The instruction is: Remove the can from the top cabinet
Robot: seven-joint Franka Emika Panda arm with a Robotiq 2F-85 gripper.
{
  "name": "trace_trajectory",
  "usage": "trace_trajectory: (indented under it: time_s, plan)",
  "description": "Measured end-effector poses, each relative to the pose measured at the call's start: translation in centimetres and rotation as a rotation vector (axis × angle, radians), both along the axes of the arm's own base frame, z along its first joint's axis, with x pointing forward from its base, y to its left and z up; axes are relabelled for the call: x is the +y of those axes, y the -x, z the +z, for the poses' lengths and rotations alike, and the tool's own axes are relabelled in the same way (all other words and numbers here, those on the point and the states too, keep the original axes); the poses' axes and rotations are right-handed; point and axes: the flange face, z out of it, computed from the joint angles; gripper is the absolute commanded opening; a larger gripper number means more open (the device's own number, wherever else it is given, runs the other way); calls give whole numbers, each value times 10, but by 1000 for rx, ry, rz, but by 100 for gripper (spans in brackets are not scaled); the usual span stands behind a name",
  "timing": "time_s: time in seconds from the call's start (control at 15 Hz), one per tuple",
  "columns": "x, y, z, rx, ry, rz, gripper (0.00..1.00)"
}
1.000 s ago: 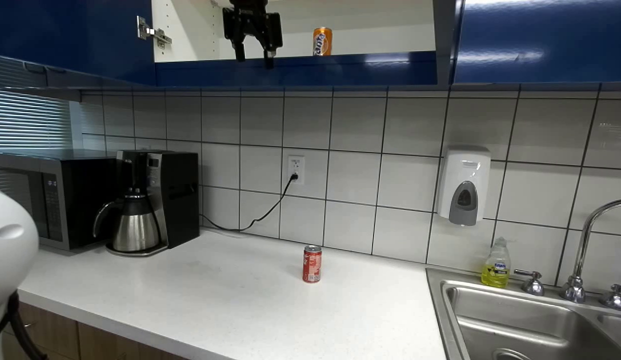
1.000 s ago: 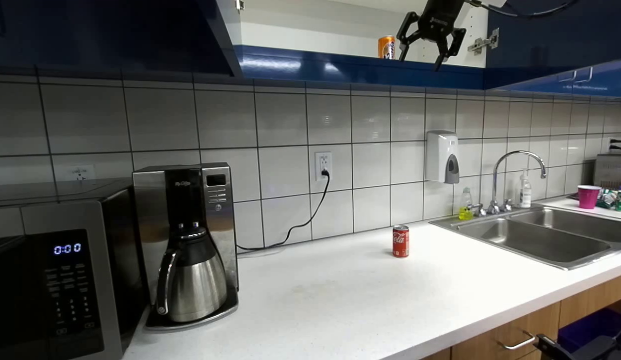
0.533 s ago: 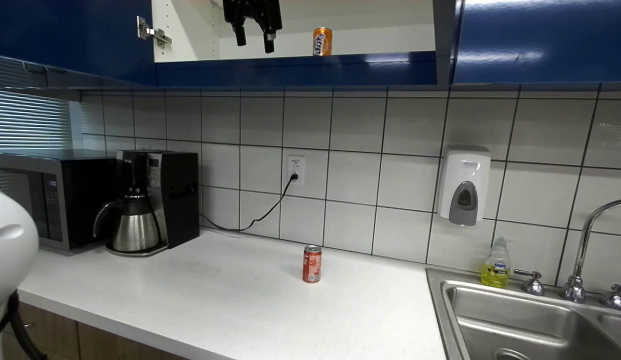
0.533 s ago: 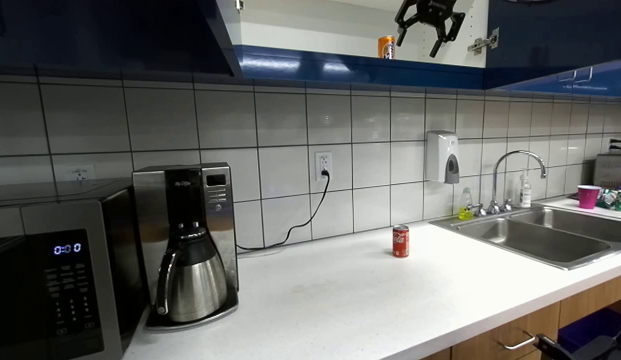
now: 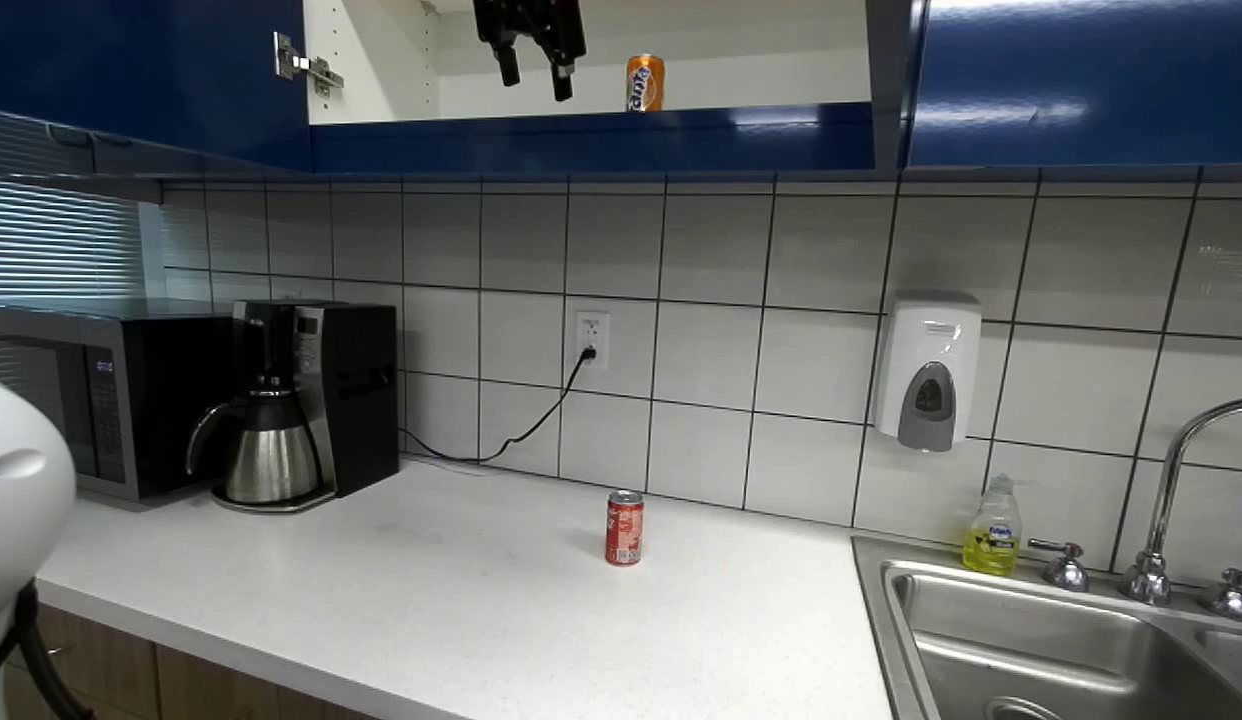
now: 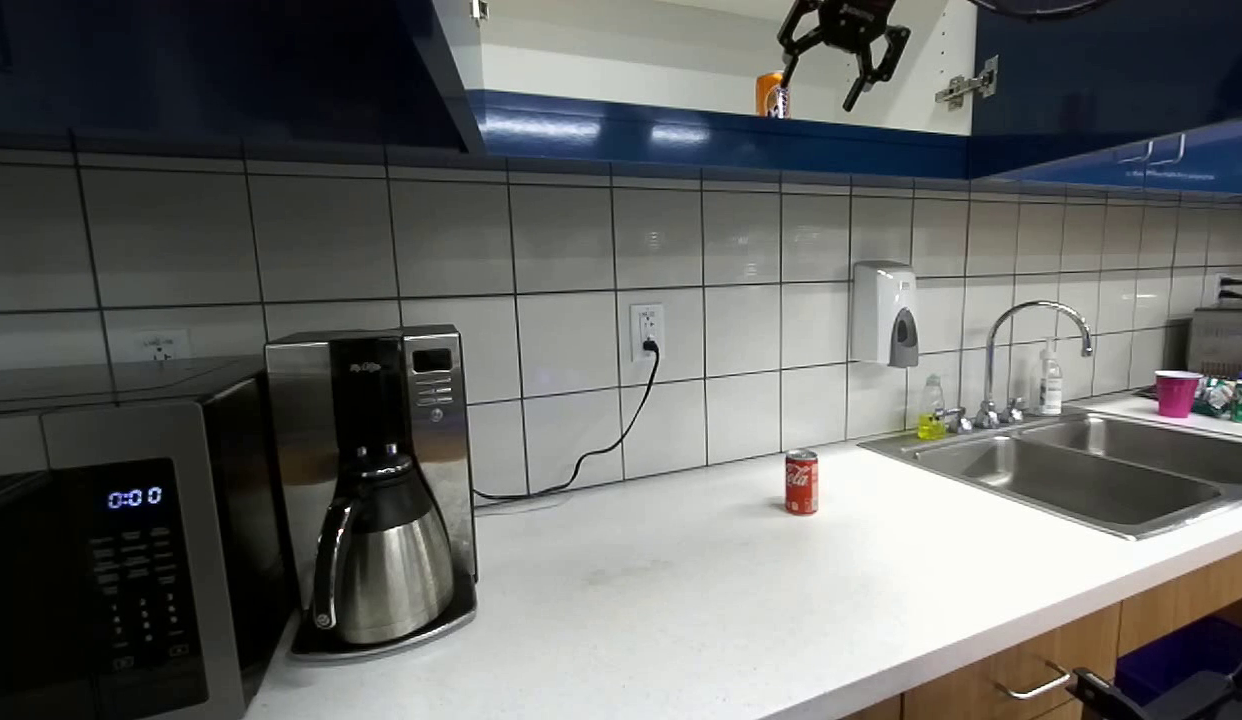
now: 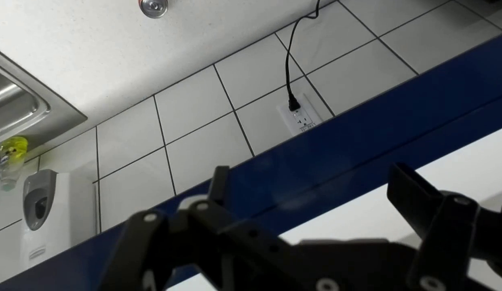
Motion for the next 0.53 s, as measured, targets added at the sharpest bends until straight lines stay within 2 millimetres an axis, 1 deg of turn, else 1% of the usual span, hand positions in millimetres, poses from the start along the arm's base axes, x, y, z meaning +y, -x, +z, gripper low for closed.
trace_trajectory:
  time_s: [0.27,0.53]
  plan:
    - [-7,-21,6,-36,4,-39,100]
    - [-13,-36,14,-57,1,-70,100]
